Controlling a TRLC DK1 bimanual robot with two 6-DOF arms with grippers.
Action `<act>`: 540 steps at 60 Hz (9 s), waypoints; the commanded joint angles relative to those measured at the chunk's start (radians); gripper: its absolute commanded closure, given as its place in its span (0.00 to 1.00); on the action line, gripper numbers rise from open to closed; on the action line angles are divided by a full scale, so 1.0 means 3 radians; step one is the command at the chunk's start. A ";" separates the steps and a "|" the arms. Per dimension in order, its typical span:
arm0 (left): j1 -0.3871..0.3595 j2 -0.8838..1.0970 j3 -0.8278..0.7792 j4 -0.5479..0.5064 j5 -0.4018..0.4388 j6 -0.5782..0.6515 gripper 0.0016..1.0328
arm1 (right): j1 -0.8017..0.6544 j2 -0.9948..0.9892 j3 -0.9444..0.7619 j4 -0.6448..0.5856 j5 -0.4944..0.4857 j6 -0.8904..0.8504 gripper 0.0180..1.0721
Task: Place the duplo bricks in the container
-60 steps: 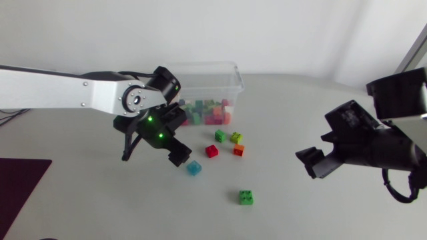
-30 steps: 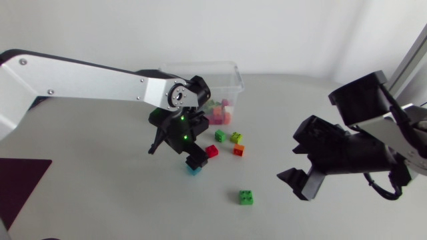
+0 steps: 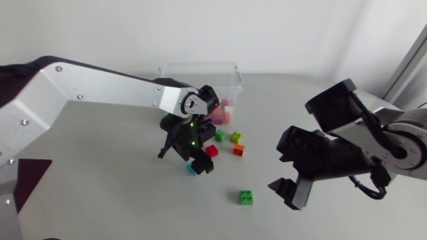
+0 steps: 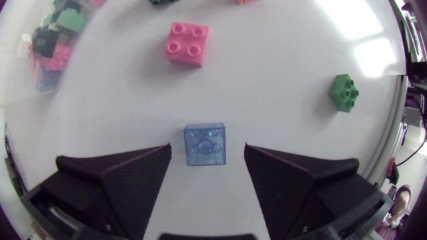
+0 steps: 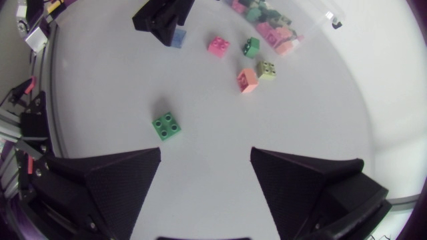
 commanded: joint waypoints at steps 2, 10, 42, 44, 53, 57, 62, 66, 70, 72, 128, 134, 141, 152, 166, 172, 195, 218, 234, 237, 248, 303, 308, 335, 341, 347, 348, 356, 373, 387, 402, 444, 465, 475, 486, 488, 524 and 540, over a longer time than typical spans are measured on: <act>0.0000 0.0108 0.0052 -0.0061 0.0048 0.0032 0.35 | 0.0041 0.0092 0.0029 -0.0023 -0.0035 -0.0102 0.08; 0.0020 0.0129 0.0047 -0.0056 0.0058 0.0038 0.41 | 0.0067 0.0149 0.0024 -0.0013 -0.0091 -0.0174 0.08; 0.0030 0.0236 0.0026 -0.0045 0.0247 0.0058 0.59 | 0.0220 0.0522 -0.0038 0.0238 -0.0050 -0.0373 0.10; 0.0030 0.0246 0.0021 -0.0050 0.0227 0.0058 0.61 | 0.0235 0.0563 -0.0048 0.0253 -0.0055 -0.0445 0.10; 0.0020 0.0236 -0.0030 -0.0050 0.0109 0.0089 0.62 | 0.0414 0.0803 0.0008 0.0284 -0.0045 -0.0664 0.10; 0.0025 0.0170 -0.0050 -0.0061 0.0109 0.0109 0.62 | 0.0496 0.0936 0.0065 0.0284 -0.0024 -0.0695 0.10; 0.0061 -0.0004 -0.0060 -0.0091 0.0109 0.0130 0.62 | 0.0603 0.1141 0.0157 0.0284 0.0017 -0.0710 0.11; 0.0092 -0.0122 -0.0060 -0.0127 0.0114 0.0181 0.62 | 0.0649 0.1289 0.0213 0.0284 0.0052 -0.0721 0.11; 0.0133 -0.0306 -0.0071 -0.0132 0.0130 0.0222 0.62 | 0.0665 0.1407 0.0274 0.0289 0.0063 -0.0762 0.11; 0.0153 -0.0377 -0.0066 -0.0142 0.0130 0.0227 0.62 | 0.0670 0.1442 0.0300 0.0289 0.0063 -0.0762 0.11; 0.0751 -0.0725 0.0896 0.0042 0.0661 0.0043 0.62 | 0.0425 0.1974 0.0760 -0.0079 -0.0070 -0.1048 0.83; 0.0808 -0.0618 0.1090 0.0098 0.0677 -0.0054 0.62 | 0.0358 0.1805 0.0867 -0.0263 -0.0096 -0.1017 0.84; 0.0879 -0.0500 0.1279 0.0200 0.0697 -0.0177 0.62 | 0.0302 0.1647 0.1016 -0.0422 -0.0137 -0.0976 0.84; 0.0925 -0.0321 0.1484 0.0343 0.0697 -0.0315 0.61 | 0.0133 0.1493 0.1374 -0.0550 -0.0306 -0.0843 0.85; 0.0976 -0.0096 0.1622 0.0599 0.0692 -0.0423 0.59 | -0.0056 0.1488 0.1752 -0.0596 -0.0464 -0.0700 0.85; 0.1022 0.0042 0.1775 0.0599 0.0692 -0.0474 0.59 | -0.0117 0.1509 0.1864 -0.0590 -0.0510 -0.0644 0.85; 0.1068 0.0021 0.1612 0.1054 0.0401 -0.0550 0.04 | -0.0240 0.1683 0.2381 -0.0422 -0.0628 -0.0266 0.84; 0.1043 -0.0960 0.0620 0.1223 0.0375 0.0007 0.05 | -0.0332 0.2163 0.3122 -0.0187 -0.0740 0.0184 0.84; 0.0940 -0.1405 -0.0086 0.1192 0.0380 0.0498 0.05 | -0.0327 0.2491 0.3409 0.0120 -0.0776 0.0445 0.84; 0.0930 -0.1436 -0.0178 0.1182 0.0390 0.0564 0.05 | -0.0327 0.2542 0.3434 0.0212 -0.0776 0.0512 0.84; 0.0859 -0.1482 -0.0413 0.1095 0.0488 0.0774 0.05 | -0.0312 0.2746 0.3613 0.0401 -0.0776 0.0680 0.84; 0.0312 -0.0628 -0.0449 0.1049 0.0380 0.1040 0.07 | -0.0491 0.2312 0.2959 0.1419 -0.0669 0.0941 0.04; 0.0276 -0.0423 -0.0224 0.0921 0.0355 0.1024 0.09 | -0.0690 0.1949 0.2616 0.1409 -0.0832 0.0941 0.04; 0.0153 0.0318 0.0691 0.0267 0.0206 0.1014 0.13 | -0.1089 0.0936 0.1113 0.1521 -0.1093 0.0737 0.04; 0.0133 0.0400 0.0814 0.0195 0.0206 0.0999 0.16 | -0.1079 0.0829 0.0872 0.1562 -0.1103 0.0701 0.04; 0.0117 0.0548 0.0998 0.0006 0.0206 0.0999 0.16 | -0.1048 0.0696 0.0683 0.1567 -0.1103 0.0655 0.04; 0.0117 0.0574 0.1029 -0.0030 0.0206 0.0994 0.16 | -0.1048 0.0675 0.0663 0.1567 -0.1108 0.0650 0.04; 0.0122 0.0747 0.1259 -0.0245 0.0211 0.0958 0.17 | -0.1038 0.0614 0.0576 0.1557 -0.1124 0.0629 0.04; 0.0097 0.0988 0.1545 -0.0419 0.0222 0.0907 0.23 | -0.0992 0.0563 0.0484 0.1521 -0.1129 0.0542 0.04; 0.0076 0.1146 0.1739 -0.0490 0.0222 0.0845 0.35 | -0.0900 0.0542 0.0412 0.1414 -0.1124 0.0394 0.05; 0.0056 0.1238 0.1744 -0.0521 0.0222 0.0820 0.43 | -0.0869 0.0875 0.0392 0.1358 -0.1124 -0.0020 0.05; 0.0133 0.0298 0.1034 -0.0470 0.0350 0.0835 0.63 | -0.0506 0.2373 0.0857 0.1491 -0.0904 -0.0649 0.15; 0.0342 -0.0408 0.1039 -0.0342 0.0493 0.0764 0.63 | -0.0511 0.2705 0.1164 0.1506 -0.0868 -0.0649 0.25; 0.0511 -0.0495 0.1121 -0.0214 0.0610 0.0672 0.63 | -0.0475 0.2792 0.1241 0.1496 -0.0858 -0.0649 0.49; 0.0654 -0.0526 0.1208 0.0077 0.0615 0.0482 0.63 | -0.0429 0.2869 0.1292 0.1470 -0.0812 -0.0654 0.70; 0.0675 -0.0526 0.1223 0.0149 0.0615 0.0431 0.63 | -0.0424 0.2879 0.1302 0.1470 -0.0796 -0.0654 0.74; 0.0930 -0.0127 0.1473 0.1069 0.0631 -0.0106 0.61 | -0.0665 0.2230 0.1256 0.1010 -0.0945 -0.0649 0.91; 0.1033 0.0200 0.1637 0.1320 0.0534 -0.0315 0.17 | -0.0716 0.1836 0.1461 0.0821 -0.1098 -0.0480 0.91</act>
